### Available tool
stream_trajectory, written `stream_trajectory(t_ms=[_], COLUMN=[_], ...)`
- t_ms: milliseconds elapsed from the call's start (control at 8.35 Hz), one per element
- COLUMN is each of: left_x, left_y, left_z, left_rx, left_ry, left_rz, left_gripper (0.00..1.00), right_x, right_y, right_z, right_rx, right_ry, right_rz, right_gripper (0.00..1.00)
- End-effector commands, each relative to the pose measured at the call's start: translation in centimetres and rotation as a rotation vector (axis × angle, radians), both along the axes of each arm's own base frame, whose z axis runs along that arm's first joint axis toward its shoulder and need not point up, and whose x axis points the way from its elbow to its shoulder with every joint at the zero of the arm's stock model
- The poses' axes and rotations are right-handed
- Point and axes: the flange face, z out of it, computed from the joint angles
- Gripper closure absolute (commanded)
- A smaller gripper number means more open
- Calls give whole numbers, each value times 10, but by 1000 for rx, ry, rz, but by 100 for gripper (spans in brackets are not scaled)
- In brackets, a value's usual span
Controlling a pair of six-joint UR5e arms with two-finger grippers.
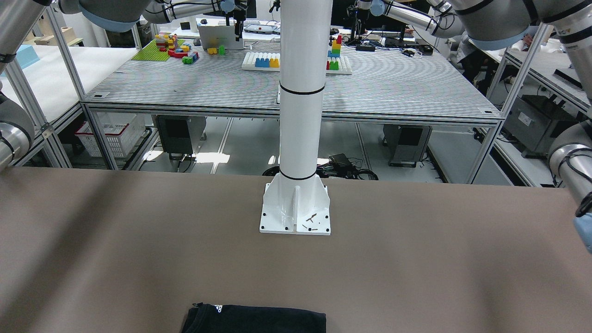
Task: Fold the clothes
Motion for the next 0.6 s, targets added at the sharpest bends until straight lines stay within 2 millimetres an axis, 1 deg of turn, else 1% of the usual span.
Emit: stream_trajectory(t_ms=[0, 120, 240, 359, 479], left_x=[-72, -81, -82, -83, -82], left_y=[36, 50, 61, 66, 66], left_z=[75, 94, 97, 102, 103], left_rx=[36, 57, 56, 46, 44], left_ry=[-448, -561, -566, -575, -574], left_rz=[129, 179, 181, 180, 180], left_gripper=[6, 6, 6, 6, 6], right_x=[126, 134, 132, 131, 131], right_y=[69, 95, 114, 118, 118], right_z=[44, 66, 69, 70, 71], right_rx=[-15, -34, -36, -38, -41], right_ry=[93, 93, 95, 94, 92], right_rz=[-69, -74, -68, -66, -63], right_gripper=[6, 6, 6, 6, 6])
